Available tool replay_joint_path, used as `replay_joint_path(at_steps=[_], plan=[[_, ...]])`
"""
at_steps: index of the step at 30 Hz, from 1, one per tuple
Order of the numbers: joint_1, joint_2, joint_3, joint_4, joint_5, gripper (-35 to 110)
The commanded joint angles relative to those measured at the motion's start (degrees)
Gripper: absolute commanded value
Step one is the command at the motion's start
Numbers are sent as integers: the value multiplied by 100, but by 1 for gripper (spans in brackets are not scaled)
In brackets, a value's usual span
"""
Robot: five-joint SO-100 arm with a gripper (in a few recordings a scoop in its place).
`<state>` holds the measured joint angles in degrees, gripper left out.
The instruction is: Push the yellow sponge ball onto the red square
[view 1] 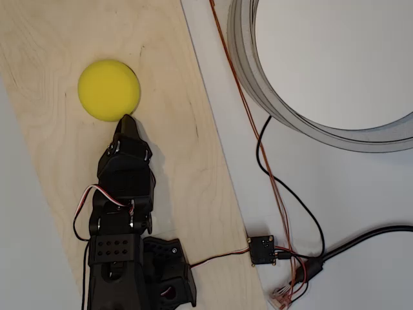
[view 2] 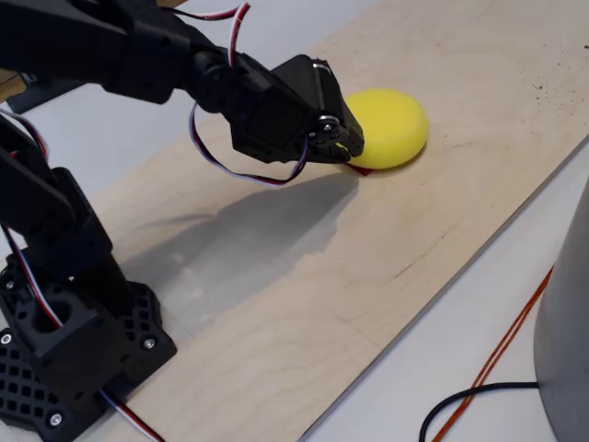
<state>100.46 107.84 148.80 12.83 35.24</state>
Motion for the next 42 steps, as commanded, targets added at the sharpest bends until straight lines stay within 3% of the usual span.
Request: replay_joint_path(at_steps=[1,7,21,42], plan=[[-44,308,-149,97,53,0],[-123,853,-378,536,-132,0],[-53,1143,-1090,369,-993,0],[-62,141,-2347,-1477,-2751,0]])
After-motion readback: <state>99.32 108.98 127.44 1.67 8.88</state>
